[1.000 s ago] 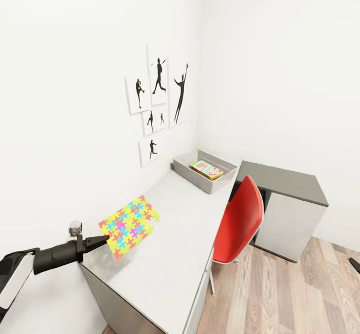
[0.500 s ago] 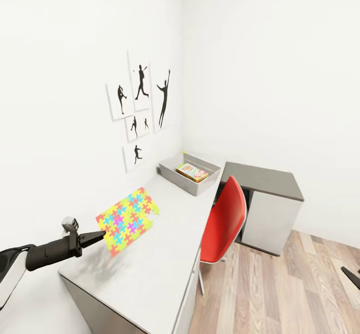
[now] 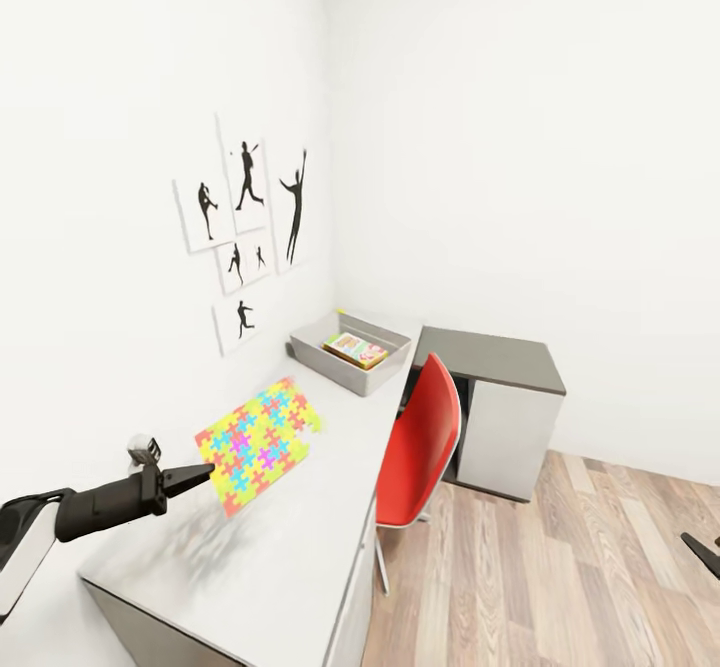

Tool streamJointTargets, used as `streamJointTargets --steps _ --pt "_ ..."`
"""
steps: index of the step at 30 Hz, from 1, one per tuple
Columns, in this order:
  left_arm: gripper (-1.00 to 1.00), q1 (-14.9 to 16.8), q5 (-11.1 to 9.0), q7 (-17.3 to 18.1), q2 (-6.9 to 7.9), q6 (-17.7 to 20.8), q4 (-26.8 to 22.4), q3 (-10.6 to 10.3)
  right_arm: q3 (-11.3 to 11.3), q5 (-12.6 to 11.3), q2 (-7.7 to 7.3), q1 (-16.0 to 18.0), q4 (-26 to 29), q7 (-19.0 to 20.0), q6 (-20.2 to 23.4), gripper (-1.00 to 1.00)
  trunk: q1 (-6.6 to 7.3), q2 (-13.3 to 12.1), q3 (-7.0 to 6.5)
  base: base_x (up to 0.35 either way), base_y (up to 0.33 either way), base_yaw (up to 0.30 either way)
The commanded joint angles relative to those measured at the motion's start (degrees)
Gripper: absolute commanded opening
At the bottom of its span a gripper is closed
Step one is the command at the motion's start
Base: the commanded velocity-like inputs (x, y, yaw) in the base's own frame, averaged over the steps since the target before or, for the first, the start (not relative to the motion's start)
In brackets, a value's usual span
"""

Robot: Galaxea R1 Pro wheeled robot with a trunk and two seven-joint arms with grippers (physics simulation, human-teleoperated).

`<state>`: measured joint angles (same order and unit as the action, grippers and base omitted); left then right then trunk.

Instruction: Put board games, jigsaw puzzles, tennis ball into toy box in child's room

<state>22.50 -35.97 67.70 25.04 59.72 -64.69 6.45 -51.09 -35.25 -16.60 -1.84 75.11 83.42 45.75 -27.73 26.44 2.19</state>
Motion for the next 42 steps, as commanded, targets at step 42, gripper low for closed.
streamJointTargets --steps 42 --pt "-1.0 -0.44 0.18 0.04 -0.36 -0.31 0.0 0.7 0.33 0.11 -0.13 0.27 0.08 -12.47 1.4 1.0 0.85 -1.52 -1.86 0.002 -0.207 -0.084"
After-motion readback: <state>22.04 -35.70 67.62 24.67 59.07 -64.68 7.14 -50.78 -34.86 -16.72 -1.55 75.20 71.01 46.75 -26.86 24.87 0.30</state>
